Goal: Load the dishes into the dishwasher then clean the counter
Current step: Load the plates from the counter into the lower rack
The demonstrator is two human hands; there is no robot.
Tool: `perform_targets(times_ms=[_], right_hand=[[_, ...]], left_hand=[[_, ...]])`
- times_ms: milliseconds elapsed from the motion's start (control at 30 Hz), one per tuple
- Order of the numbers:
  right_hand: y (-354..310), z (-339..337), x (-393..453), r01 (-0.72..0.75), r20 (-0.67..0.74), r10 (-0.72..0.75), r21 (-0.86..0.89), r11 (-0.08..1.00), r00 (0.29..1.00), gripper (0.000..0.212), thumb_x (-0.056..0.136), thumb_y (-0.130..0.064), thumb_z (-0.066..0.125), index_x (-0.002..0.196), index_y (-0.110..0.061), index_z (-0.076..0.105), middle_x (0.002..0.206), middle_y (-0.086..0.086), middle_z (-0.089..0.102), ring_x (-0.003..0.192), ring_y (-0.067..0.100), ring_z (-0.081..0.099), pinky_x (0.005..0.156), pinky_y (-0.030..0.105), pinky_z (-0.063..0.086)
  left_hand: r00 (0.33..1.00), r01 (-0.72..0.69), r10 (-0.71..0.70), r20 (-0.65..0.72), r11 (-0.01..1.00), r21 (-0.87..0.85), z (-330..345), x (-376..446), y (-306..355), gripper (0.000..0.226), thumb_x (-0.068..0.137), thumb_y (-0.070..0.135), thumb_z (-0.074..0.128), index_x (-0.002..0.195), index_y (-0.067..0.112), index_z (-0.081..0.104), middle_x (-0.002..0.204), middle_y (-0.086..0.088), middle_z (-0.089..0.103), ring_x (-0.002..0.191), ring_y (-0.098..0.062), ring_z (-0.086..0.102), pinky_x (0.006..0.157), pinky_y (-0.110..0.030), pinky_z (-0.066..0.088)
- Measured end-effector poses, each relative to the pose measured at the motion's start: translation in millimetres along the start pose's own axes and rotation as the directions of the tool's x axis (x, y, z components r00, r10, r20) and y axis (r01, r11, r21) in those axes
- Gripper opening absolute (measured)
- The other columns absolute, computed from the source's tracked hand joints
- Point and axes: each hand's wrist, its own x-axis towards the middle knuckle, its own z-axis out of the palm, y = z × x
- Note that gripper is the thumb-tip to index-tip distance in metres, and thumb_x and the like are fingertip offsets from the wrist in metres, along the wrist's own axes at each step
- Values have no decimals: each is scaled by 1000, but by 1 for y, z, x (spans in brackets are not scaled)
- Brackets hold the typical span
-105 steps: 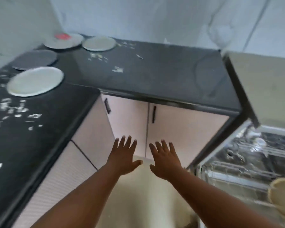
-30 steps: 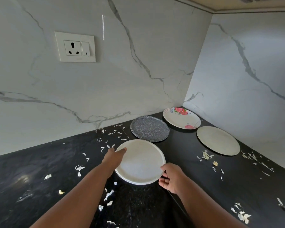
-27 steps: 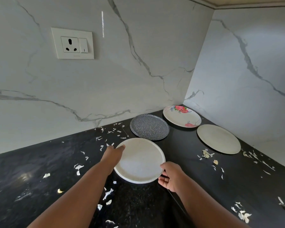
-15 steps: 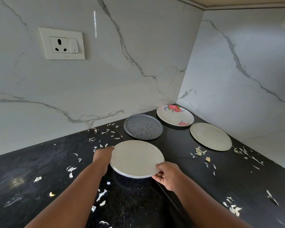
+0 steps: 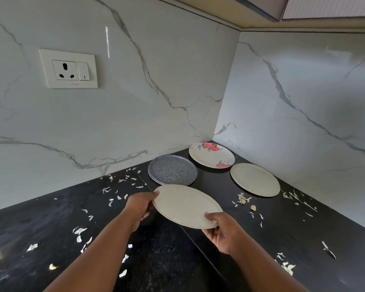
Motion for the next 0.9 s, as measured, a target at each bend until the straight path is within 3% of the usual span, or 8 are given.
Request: perform_targets(times_ms=[133,200,267,467,567,767,900], right_hand=[[-15,-17,6,57,-32,-54,98,994,998,25,86,2,66,109,0,54,103,18,68,87,28,67,47,31,57],[-21,-26,10,72,-46,-67,123,990,997,21,87,1,65,105,-1,54,103,19,68,88,28,67,56,36,59],[-24,-33,16,76,-53,-69,157,985,996,18,88,2,64,102,-2,53,105,20,67,90,30,66,64,39,61],[-30,-44,46,88,-54,-76,280,956,996,32,89,2,62,118,-4,50,108,19,65,90,32,64,46,39,59],[-35,-46,62,84,-42,-74,310,947,996,37,89,3,61,124,-3,49,102,18,65,87,31,64,50,41,58],[-44,-49,87,67,-37,-58,330,942,998,39,88,4,62,124,-3,50,108,19,66,89,31,64,42,33,56],[-53,-48,99,59,-27,-54,304,951,998,35,86,4,64,118,-3,51,111,19,66,94,31,64,47,36,59]], left_hand=[[993,32,-34,109,999,14,19,5,-1,18,86,30,71,95,13,70,70,2,61,67,-11,55,59,-24,42],[991,59,-60,124,998,12,28,11,-3,21,88,33,69,93,13,70,74,2,63,69,-11,56,60,-24,43],[993,77,-78,87,997,17,36,19,-5,20,90,33,67,92,13,67,81,0,65,69,-12,56,62,-24,43],[986,136,-145,-83,985,-107,53,59,-3,18,92,25,65,94,7,61,82,-6,59,69,-16,55,60,-27,48],[974,159,-186,-131,969,-189,62,77,2,21,93,27,63,95,6,59,89,-9,60,77,-20,58,62,-28,50],[945,192,-279,-172,896,-400,84,108,12,23,94,23,59,107,4,56,98,-15,62,90,-25,61,76,-34,51],[905,173,-326,-272,868,-466,101,116,23,25,92,22,61,109,5,59,86,-13,60,80,-23,59,75,-32,51]])
